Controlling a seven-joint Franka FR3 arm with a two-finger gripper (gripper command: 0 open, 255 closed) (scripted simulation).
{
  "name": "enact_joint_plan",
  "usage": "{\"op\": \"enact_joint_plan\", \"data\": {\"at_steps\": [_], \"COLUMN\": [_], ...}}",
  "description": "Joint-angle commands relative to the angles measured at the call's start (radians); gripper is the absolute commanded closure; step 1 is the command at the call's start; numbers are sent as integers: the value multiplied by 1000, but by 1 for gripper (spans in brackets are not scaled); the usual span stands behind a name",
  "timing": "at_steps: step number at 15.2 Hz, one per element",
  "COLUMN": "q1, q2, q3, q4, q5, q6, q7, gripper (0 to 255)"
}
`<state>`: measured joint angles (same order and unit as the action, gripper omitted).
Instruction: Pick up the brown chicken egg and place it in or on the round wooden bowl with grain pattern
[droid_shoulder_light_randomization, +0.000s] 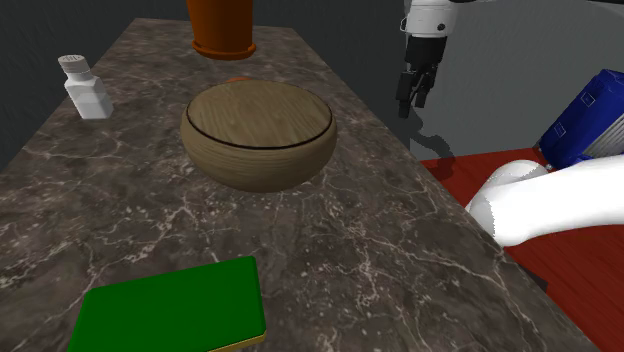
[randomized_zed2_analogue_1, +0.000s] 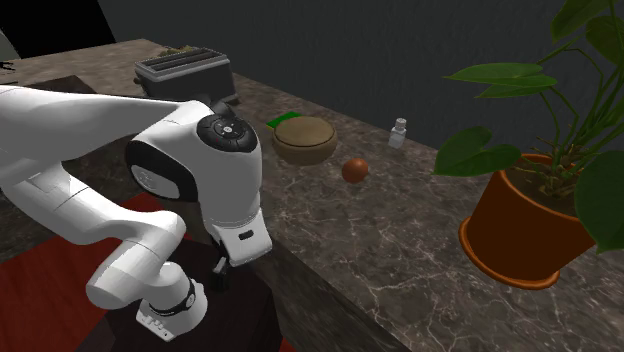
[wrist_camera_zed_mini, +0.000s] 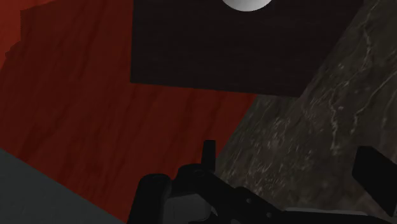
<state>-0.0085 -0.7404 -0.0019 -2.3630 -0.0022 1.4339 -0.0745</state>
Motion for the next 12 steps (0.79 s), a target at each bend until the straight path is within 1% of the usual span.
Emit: {"op": "enact_joint_plan", "data": {"at_steps": [1,7,12], "q1": [0,70,123], "q2": [0,141,256], "q3": [0,33,61], "q4": [0,89,183], "q5": [0,89,155], "q6": [0,103,169], "q7": [0,-32,-65], "gripper": [0,0,0]}}
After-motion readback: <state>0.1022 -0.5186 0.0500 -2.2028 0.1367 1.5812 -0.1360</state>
